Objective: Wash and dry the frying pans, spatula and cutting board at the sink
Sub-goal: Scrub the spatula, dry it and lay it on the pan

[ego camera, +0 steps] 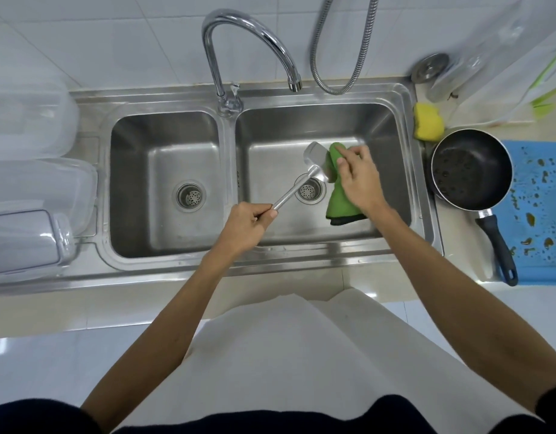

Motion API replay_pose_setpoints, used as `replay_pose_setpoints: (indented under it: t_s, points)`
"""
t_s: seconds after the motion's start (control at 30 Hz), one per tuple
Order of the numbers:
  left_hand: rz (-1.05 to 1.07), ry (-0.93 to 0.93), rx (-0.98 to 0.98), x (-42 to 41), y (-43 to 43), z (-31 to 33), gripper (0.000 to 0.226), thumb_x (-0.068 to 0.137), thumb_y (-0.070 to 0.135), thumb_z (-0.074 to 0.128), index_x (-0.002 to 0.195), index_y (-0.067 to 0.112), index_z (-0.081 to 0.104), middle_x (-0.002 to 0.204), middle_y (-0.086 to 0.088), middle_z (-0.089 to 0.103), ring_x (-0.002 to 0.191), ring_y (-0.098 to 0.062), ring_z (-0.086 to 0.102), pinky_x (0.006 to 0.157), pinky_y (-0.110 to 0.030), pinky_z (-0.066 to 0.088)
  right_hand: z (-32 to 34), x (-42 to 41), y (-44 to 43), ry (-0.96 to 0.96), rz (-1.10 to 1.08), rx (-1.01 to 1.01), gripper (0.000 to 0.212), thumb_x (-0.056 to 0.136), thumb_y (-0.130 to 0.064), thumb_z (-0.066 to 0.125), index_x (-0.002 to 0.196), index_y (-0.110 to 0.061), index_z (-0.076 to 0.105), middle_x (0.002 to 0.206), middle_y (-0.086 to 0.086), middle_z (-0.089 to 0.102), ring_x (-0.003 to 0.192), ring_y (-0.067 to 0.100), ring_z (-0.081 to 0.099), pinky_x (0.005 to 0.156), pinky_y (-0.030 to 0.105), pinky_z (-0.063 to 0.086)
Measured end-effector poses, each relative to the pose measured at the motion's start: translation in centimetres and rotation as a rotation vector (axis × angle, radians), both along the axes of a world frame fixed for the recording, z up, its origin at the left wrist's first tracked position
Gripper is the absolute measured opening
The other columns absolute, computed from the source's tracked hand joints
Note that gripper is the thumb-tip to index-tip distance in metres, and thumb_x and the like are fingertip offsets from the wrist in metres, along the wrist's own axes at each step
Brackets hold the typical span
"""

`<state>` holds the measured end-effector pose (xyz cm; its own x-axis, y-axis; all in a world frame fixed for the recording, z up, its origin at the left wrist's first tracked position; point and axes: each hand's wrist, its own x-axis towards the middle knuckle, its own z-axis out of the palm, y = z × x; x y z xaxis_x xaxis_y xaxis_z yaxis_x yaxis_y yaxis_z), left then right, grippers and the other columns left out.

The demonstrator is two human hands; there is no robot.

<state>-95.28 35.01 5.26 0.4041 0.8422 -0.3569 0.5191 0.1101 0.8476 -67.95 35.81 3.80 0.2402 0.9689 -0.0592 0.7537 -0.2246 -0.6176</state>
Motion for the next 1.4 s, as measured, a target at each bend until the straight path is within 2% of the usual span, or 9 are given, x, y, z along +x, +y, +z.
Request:
replay_pose_setpoints:
  t_s: [0.2,0.47,0.6,0.77,0.93,1.1,1.2,1.3,1.4]
  points:
    - [-0.006,0.011,0.037,0.4,0.7,0.1,0.028,0.098,0.021,0.058,0.082,-0.001,0.066,0.059,-0.001,0.037,0.056,-0.013,0.030,0.056,-0.030,0.028,1.2,-0.2,1.0,-0.182,0.119,0.045,0.042,0.104,-0.023,0.043,0.140,-0.005,0.055,0.124,0.018,0.049,0.101,0.035,0.058,0.086,0.046,0.051]
    - [-0.074,0.097,0.089,-0.1,1.3,1.0,0.021,0.099,0.022,0.059,0.092,0.008,0.074,0.058,-0.009,0.051,0.053,-0.013,0.039,0.056,-0.029,0.036,1.7,0.3,-1.4,-0.168,0.267,0.066,0.042,0.105,-0.023,0.045,0.143,-0.005,0.054,0.124,0.015,0.050,0.102,0.030,0.058,0.082,0.041,0.052]
    - [-0.178,0.156,0.184,0.4,0.8,0.9,0.026,0.099,0.024,0.059,0.075,0.014,0.063,0.050,0.006,0.040,0.050,-0.015,0.035,0.054,-0.037,0.042,2.4,1.7,0.0,-0.208,0.210,-0.114,0.041,0.106,-0.027,0.043,0.143,-0.011,0.053,0.129,0.012,0.047,0.105,0.032,0.058,0.087,0.051,0.053]
    - [-0.201,0.231,0.259,1.3,1.3,1.1,0.038,0.097,0.030,0.056,0.061,0.035,0.046,0.048,0.006,0.037,0.052,-0.020,0.038,0.054,-0.043,0.048,3.9,-0.1,1.1,-0.274,0.229,-0.055,0.040,0.105,-0.026,0.043,0.142,-0.012,0.054,0.128,0.015,0.047,0.103,0.039,0.058,0.083,0.050,0.050]
    - [-0.158,0.271,0.240,0.8,1.7,0.9,0.033,0.097,0.036,0.054,0.069,0.017,0.056,0.050,0.003,0.043,0.055,-0.026,0.044,0.058,-0.043,0.050,3.7,-0.3,0.1,-0.163,0.329,-0.038,0.043,0.104,-0.029,0.043,0.143,-0.015,0.053,0.126,0.009,0.049,0.105,0.029,0.057,0.082,0.045,0.052]
    - [-0.138,0.128,-0.049,2.1,0.9,2.0,0.017,0.099,0.029,0.060,0.097,0.014,0.066,0.082,-0.007,0.067,0.048,-0.017,0.063,0.040,-0.025,0.044,3.4,-0.1,0.1,-0.160,0.229,-0.080,0.042,0.104,-0.028,0.048,0.143,-0.014,0.052,0.125,0.011,0.045,0.098,0.032,0.057,0.085,0.051,0.053]
    - [-0.048,-0.059,-0.311,1.8,0.7,2.0,0.010,0.100,0.022,0.060,0.108,0.020,0.065,0.096,0.000,0.063,0.052,-0.006,0.051,0.044,-0.016,0.034,3.6,-0.1,0.3,-0.127,0.210,-0.088,0.051,0.103,-0.036,0.050,0.149,-0.014,0.044,0.128,0.013,0.040,0.101,0.034,0.058,0.092,0.051,0.052]
    - [-0.059,-0.261,-0.533,0.9,1.1,2.4,0.027,0.103,0.012,0.053,0.126,0.021,0.061,0.096,0.001,0.054,0.059,-0.009,0.045,0.045,-0.021,0.034,4.0,0.8,0.9,-0.089,0.157,-0.113,0.059,0.102,-0.039,0.053,0.152,-0.012,0.039,0.134,0.017,0.039,0.113,0.034,0.054,0.101,0.043,0.043]
    - [-0.089,-0.239,-0.579,0.5,1.2,2.7,0.033,0.106,0.021,0.048,0.137,0.028,0.057,0.088,-0.001,0.054,0.045,-0.009,0.039,0.034,-0.019,0.029,3.9,1.1,0.9,-0.089,0.140,-0.092,0.054,0.103,-0.034,0.052,0.151,-0.011,0.042,0.132,0.018,0.043,0.116,0.035,0.053,0.102,0.042,0.043]
